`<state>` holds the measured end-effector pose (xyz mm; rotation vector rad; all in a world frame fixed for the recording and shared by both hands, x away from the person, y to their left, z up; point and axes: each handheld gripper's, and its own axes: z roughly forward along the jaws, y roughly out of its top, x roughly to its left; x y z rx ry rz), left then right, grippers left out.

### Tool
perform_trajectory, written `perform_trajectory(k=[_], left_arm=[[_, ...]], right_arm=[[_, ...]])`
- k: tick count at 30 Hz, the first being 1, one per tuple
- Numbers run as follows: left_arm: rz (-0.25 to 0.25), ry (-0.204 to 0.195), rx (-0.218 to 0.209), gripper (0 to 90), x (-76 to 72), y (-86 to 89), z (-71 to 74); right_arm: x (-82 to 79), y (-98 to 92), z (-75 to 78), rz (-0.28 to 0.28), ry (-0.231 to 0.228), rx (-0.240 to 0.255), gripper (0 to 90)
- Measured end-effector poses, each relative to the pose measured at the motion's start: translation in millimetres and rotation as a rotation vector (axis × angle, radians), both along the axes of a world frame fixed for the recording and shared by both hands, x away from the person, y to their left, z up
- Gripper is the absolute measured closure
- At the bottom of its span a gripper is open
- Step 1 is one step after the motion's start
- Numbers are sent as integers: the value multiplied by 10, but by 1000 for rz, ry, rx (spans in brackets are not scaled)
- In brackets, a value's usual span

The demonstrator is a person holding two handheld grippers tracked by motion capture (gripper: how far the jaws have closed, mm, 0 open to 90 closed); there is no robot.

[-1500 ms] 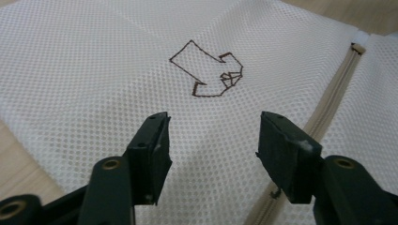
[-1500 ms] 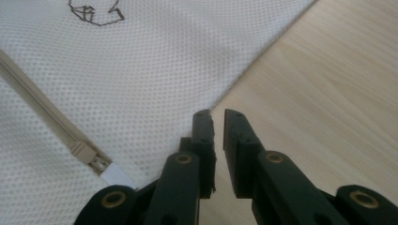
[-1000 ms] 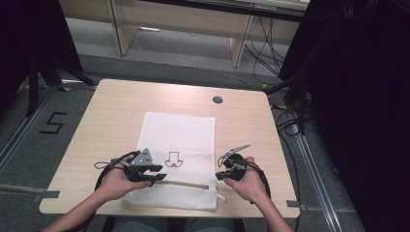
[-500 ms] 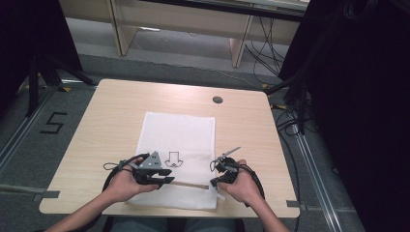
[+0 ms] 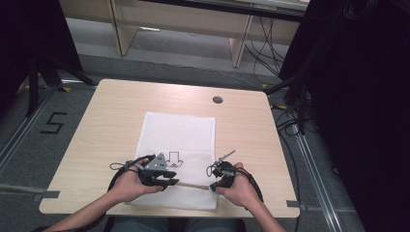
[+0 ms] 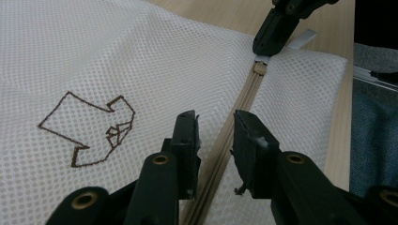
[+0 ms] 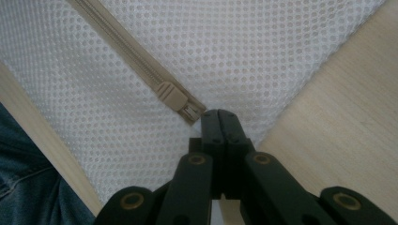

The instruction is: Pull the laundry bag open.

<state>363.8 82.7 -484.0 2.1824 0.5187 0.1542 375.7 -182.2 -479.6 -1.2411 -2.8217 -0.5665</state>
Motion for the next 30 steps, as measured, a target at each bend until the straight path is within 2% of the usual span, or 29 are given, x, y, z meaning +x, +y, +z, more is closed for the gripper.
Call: perform_trajectory(k=[1,4,7,12,14,18,21,23,30], left_arm=[[-8,-3,8,698,5,-31,9],[-25,0,5,698,-3,-133,14],[-62,-7,18,698,-1,-273,9],[-90,-9,32,701,20,-384,-7],[-96,3,19,703,20,-450,-22],[-127,6,25,706,37,-623,-71],[-141,9,38,705,43,-688,-93],[-161,13,41,705,61,-769,-125],[-162,43,51,712,70,-874,-216]], right_arm=[[-2,9,-4,11,-16,-7,900],[2,24,4,3,-4,-19,900],[12,21,2,13,-3,-16,900],[14,17,0,5,-2,-17,900],[5,24,13,-21,32,-11,900],[17,13,-4,-3,-1,-11,900],[16,14,-3,-1,-1,-12,900],[12,11,-3,-22,16,-3,900],[25,-5,-12,-9,3,0,900]])
